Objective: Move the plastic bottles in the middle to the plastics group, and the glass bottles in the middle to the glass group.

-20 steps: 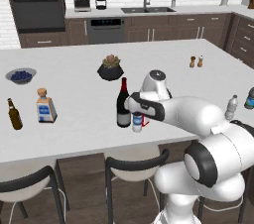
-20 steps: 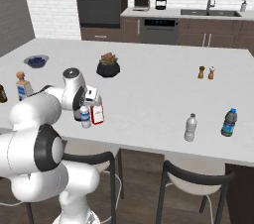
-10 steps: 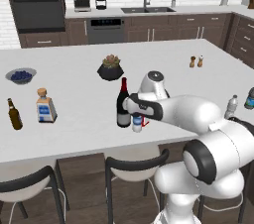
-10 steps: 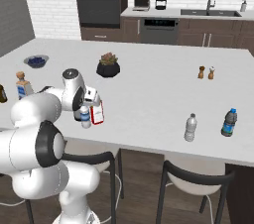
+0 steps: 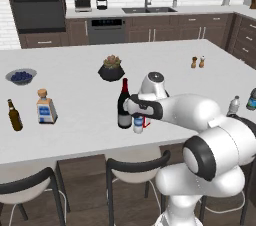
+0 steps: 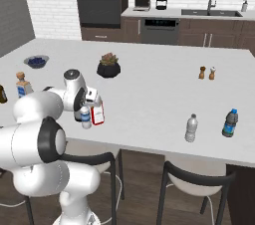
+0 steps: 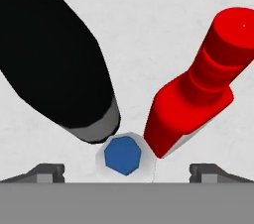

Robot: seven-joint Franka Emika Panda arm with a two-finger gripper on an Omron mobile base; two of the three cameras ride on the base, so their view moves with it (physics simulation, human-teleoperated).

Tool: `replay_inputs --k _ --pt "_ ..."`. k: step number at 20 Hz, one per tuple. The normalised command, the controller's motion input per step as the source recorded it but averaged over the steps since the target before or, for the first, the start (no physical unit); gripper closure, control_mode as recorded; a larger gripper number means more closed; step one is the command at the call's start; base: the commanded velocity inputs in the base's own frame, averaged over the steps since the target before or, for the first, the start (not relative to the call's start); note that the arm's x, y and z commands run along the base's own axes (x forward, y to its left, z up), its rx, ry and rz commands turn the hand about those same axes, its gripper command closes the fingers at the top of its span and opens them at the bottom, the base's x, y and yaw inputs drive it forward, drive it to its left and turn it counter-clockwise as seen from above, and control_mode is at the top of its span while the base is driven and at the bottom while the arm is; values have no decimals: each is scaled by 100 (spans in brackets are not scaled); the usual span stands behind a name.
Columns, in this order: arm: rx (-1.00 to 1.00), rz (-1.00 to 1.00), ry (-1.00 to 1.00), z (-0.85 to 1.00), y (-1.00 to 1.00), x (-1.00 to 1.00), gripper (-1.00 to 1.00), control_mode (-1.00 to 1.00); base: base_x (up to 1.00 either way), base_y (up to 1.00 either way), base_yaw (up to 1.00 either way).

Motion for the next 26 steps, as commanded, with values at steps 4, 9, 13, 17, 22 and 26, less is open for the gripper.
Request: replay_inputs --k 4,9,13,17,22,26 --pt "0 0 0 -5 0 5 -100 -100 0 0 0" --pt "0 0 0 -1 0 11 -100 -100 0 0 0" --pt "0 0 0 -4 0 5 -100 -100 0 0 0" --pt "0 0 0 -14 1 1 -100 -100 0 0 0" --pt "0 0 0 -10 2 2 -100 -100 0 0 0" --pt "0 0 0 -1 1 0 -100 -100 0 0 0"
